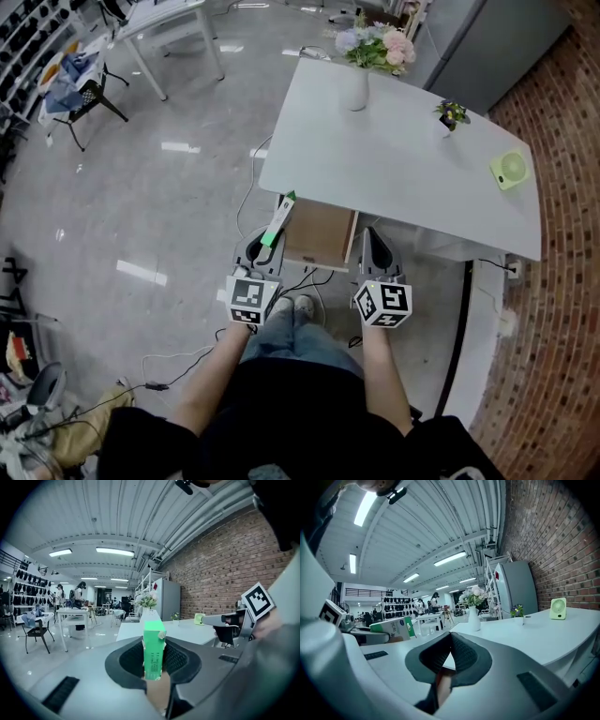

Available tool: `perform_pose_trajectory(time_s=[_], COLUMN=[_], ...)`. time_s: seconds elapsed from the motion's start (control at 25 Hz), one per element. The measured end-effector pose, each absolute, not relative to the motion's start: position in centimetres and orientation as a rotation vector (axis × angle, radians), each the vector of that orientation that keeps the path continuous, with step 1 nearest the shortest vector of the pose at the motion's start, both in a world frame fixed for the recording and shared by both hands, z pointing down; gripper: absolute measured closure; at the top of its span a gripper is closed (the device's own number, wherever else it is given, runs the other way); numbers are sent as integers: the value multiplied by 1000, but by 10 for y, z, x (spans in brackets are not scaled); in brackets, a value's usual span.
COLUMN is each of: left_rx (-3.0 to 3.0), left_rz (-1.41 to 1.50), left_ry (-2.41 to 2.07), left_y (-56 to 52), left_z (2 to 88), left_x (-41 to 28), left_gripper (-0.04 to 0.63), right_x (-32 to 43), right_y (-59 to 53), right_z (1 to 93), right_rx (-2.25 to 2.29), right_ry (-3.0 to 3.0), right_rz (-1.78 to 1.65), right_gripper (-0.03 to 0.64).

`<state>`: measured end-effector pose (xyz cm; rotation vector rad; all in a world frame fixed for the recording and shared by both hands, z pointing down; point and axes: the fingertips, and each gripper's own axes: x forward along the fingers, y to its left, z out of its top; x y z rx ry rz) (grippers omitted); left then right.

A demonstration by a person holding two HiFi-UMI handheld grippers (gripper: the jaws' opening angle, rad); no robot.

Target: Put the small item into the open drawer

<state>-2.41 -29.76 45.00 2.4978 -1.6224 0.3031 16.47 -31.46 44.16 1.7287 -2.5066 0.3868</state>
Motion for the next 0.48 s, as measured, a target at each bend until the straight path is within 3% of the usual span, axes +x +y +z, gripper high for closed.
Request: perform_pose_trajectory(time_s=[0.48], left_rx=[2495], left_rz=[386], left_ry=[-1454], left_y=[-326], left_z=[520], left_x=[2], left_gripper=[509], right_x=[159], right_y=[-342], right_z=[517], right_rx=[1698], right_ry=[-2403], right_rz=[500], right_gripper=[615])
